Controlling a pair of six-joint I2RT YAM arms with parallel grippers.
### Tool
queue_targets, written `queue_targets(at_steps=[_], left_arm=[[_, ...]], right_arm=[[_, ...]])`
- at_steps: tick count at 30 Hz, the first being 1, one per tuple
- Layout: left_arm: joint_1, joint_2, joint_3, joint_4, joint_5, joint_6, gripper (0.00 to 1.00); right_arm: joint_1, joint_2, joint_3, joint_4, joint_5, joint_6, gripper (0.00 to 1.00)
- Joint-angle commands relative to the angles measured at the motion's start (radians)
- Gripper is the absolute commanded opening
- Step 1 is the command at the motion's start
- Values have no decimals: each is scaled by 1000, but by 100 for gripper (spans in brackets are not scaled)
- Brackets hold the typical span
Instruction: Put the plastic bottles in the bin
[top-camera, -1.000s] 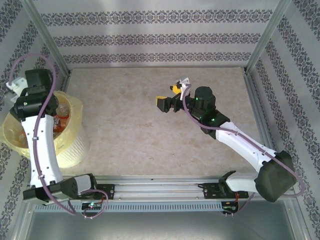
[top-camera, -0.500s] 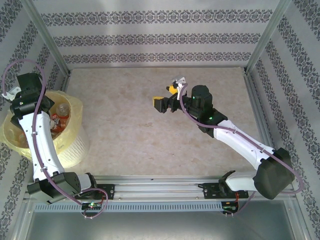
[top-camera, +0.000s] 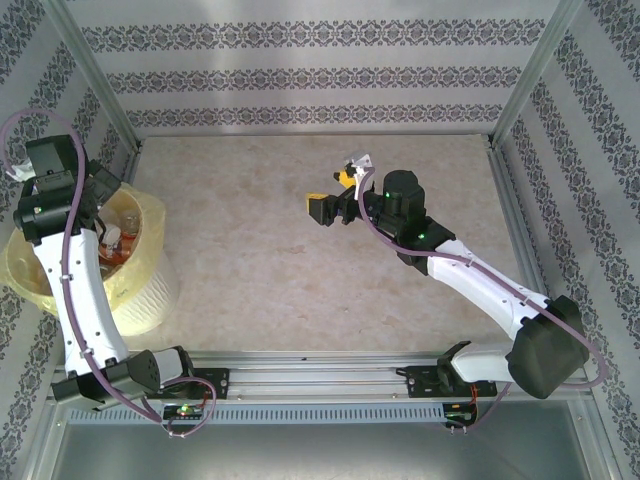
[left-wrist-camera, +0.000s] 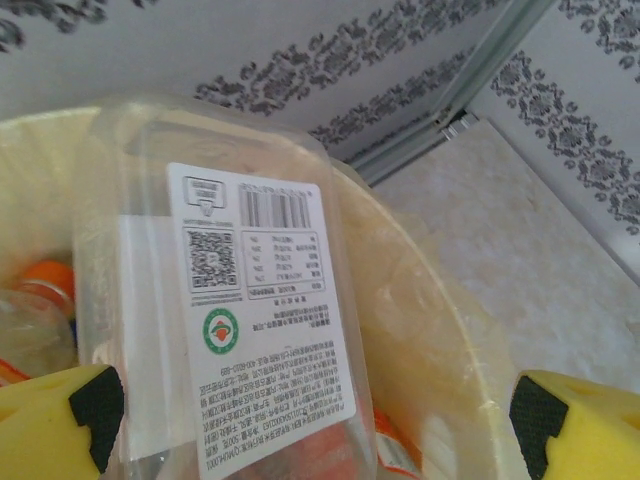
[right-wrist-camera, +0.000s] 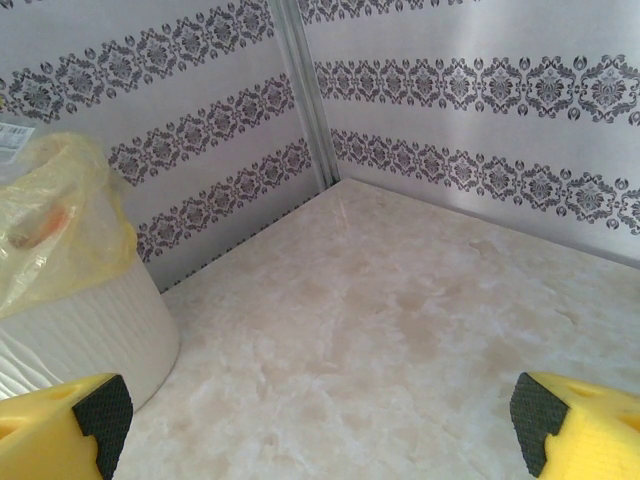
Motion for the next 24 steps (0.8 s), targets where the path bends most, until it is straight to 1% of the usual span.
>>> queue_targets(at_steps=[1,5,7,10,12,16,20,21,24], left_arm=[[-6,32,-79,75,93,-18,100],[-6,43,-150,53,66,-33,100],[-6,23,-182,36,33,-44,100],[-6,-31,-205,26,17,-46,100],[-6,-58,-167,11,37,-30,99],[-9,-78,-1,4,167,26,95],[-12,-57,127,35,279,55,96],[-13,-46,137,49,289,57,96],[-12,6,176,42,263,39,93]], right_arm=[[15,-21,0,10,20,-16,98],[16,-41,-18,8,35,-24,98],[15,-48,-26,8,42,-27,98],[16,-53,-29,7,42,-29,98],[16,-53,-27,5,42,-31,98],[16,-55,-23,-2,41,-35,98],[18,-63,-37,8,51,-26,98],[18,-64,-39,9,51,-23,98],[19,-73,-45,5,55,-25,98]])
